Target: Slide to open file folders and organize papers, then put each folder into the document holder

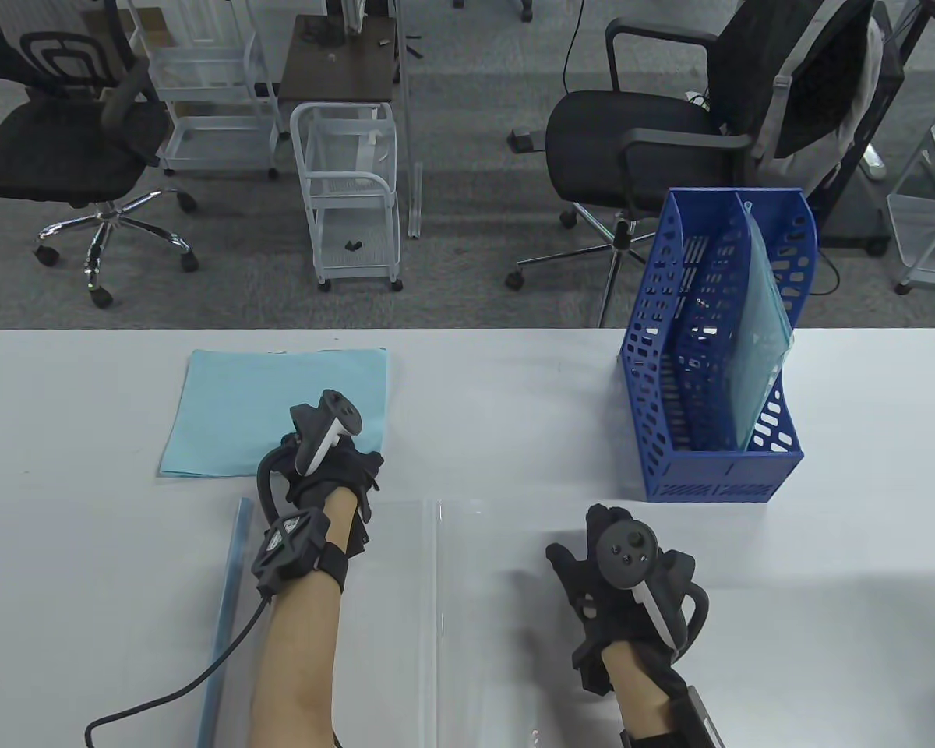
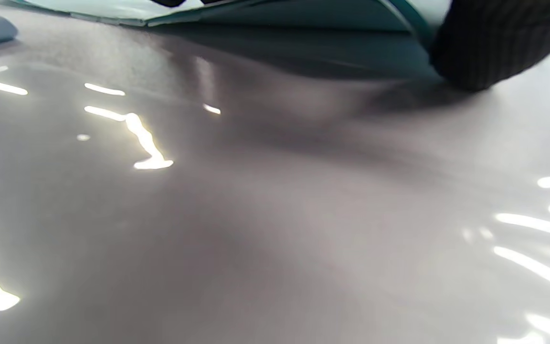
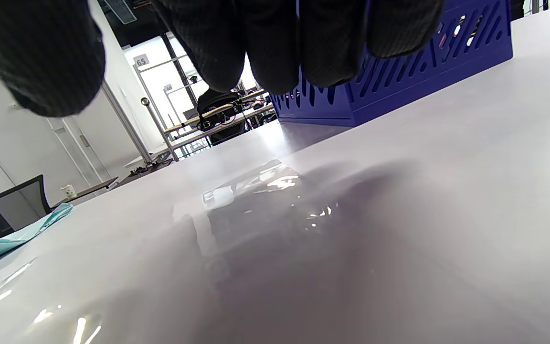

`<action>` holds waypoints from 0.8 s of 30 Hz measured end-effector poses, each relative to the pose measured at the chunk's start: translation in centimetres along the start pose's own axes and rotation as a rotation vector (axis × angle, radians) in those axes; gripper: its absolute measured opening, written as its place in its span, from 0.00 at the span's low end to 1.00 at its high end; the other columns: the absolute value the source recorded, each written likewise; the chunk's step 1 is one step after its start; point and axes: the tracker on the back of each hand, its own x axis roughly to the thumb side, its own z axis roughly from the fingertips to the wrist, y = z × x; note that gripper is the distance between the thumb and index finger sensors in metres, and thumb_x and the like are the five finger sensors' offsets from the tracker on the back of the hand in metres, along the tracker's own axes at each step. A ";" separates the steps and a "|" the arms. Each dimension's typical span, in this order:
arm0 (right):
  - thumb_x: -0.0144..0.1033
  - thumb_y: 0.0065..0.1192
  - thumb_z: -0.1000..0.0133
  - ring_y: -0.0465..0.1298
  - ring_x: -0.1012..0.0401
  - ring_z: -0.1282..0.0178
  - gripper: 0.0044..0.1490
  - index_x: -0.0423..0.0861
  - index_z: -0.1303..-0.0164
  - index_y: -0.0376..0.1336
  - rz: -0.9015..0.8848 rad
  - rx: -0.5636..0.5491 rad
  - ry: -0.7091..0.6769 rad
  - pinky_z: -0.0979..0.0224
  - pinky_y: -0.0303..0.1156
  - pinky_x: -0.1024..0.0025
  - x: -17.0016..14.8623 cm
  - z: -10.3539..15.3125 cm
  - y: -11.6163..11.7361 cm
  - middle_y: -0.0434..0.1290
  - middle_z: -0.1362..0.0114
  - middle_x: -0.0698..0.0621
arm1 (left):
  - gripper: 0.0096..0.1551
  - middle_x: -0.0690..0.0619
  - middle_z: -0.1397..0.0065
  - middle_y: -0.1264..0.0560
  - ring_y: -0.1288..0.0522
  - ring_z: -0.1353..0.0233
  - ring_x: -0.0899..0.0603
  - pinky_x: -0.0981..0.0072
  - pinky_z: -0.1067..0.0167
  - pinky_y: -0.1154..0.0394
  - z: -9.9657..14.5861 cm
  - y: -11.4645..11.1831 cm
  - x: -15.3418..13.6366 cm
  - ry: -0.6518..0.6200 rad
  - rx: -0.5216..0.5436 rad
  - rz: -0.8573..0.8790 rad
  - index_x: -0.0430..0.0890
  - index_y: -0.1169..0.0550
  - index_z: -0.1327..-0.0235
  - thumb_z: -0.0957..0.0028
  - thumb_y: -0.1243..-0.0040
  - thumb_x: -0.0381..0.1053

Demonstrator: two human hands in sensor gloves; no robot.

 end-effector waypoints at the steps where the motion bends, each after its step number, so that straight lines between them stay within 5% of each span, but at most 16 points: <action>1: 0.69 0.67 0.56 0.62 0.42 0.19 0.53 0.52 0.24 0.57 -0.001 0.001 -0.001 0.22 0.57 0.40 0.0 0.0 0.0 0.60 0.17 0.47 | 0.51 0.55 0.12 0.39 0.38 0.13 0.42 0.38 0.20 0.40 -0.1 0.2 0.0 -0.004 0.026 -0.028 0.64 0.36 0.19 0.60 0.34 0.74; 7: 0.68 0.66 0.56 0.63 0.42 0.19 0.53 0.52 0.25 0.57 -0.021 0.014 0.008 0.23 0.58 0.40 -0.3 -0.1 0.0 0.60 0.17 0.47 | 0.42 0.58 0.19 0.28 0.25 0.21 0.45 0.47 0.23 0.30 -0.6 0.9 -0.5 -0.035 0.160 -0.093 0.66 0.30 0.24 0.57 0.30 0.59; 11: 0.68 0.66 0.56 0.63 0.42 0.20 0.52 0.52 0.25 0.57 -0.026 0.021 0.009 0.23 0.57 0.40 -0.3 -0.1 0.0 0.61 0.17 0.47 | 0.41 0.61 0.20 0.27 0.24 0.23 0.48 0.53 0.23 0.27 -1.2 1.3 -1.4 -0.084 0.151 -0.097 0.66 0.27 0.27 0.58 0.26 0.49; 20: 0.69 0.65 0.55 0.62 0.44 0.19 0.52 0.53 0.24 0.57 -0.034 0.038 -0.004 0.21 0.56 0.43 -0.1 -0.1 0.0 0.61 0.17 0.48 | 0.26 0.60 0.28 0.19 0.19 0.28 0.46 0.51 0.27 0.25 -1.7 2.1 -3.7 -0.139 0.204 0.114 0.60 0.15 0.38 0.52 0.32 0.50; 24: 0.69 0.65 0.55 0.61 0.48 0.17 0.52 0.54 0.24 0.56 -0.054 0.015 -0.022 0.20 0.55 0.48 0.0 0.0 -0.1 0.60 0.16 0.50 | 0.25 0.60 0.30 0.18 0.18 0.29 0.46 0.50 0.28 0.24 0.2 3.9 -4.3 -0.162 0.362 0.169 0.60 0.14 0.40 0.53 0.32 0.51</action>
